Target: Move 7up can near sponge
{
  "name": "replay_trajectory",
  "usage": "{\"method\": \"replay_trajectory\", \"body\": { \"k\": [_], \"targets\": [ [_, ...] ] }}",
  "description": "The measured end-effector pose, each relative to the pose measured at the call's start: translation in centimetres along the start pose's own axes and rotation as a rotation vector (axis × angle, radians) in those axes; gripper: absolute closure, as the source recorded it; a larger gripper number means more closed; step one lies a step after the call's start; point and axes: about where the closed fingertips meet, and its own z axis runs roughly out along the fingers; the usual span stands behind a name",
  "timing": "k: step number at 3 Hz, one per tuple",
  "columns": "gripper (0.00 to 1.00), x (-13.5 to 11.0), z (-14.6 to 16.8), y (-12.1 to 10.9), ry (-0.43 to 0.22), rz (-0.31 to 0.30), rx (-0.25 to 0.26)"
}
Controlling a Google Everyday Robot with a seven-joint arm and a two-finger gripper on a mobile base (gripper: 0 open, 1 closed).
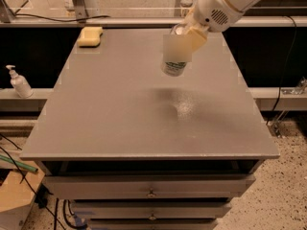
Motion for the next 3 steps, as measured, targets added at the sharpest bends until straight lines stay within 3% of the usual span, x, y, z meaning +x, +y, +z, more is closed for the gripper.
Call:
{"method": "replay_trajectory", "body": {
  "k": [1, 3],
  "targets": [
    [1.00, -2.7, 3.1, -3.3, -0.047, 0.014, 0.024],
    [1.00, -4.0, 5.0, -4.0, -0.066, -0.001, 0.022]
  ]
}}
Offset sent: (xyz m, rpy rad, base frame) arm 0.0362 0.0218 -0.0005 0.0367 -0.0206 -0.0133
